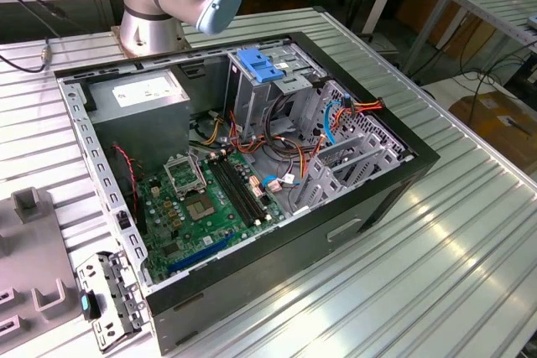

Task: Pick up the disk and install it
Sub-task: 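Pick up the disk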

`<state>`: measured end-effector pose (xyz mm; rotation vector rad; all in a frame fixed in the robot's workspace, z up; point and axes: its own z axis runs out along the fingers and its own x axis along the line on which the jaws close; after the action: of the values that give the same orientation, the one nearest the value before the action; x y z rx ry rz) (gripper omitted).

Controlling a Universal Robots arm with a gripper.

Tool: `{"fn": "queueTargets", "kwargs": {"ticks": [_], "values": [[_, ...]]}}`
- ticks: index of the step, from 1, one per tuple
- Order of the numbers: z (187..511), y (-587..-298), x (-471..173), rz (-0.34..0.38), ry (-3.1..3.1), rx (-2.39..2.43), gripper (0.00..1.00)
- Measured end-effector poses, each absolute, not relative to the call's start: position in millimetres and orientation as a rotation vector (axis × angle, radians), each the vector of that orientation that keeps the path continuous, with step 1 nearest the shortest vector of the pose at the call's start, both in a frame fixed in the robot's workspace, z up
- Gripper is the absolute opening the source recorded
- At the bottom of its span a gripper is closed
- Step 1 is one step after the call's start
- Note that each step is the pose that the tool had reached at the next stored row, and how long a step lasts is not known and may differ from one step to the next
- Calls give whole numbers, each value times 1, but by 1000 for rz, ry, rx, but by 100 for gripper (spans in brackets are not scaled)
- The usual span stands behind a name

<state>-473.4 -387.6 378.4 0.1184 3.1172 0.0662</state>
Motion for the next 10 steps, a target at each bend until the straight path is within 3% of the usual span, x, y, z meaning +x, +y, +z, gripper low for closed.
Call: {"fn": "queueTargets", "kwargs": {"ticks": [10], "values": [[378,-388,-473,66,3117,118,11]]}}
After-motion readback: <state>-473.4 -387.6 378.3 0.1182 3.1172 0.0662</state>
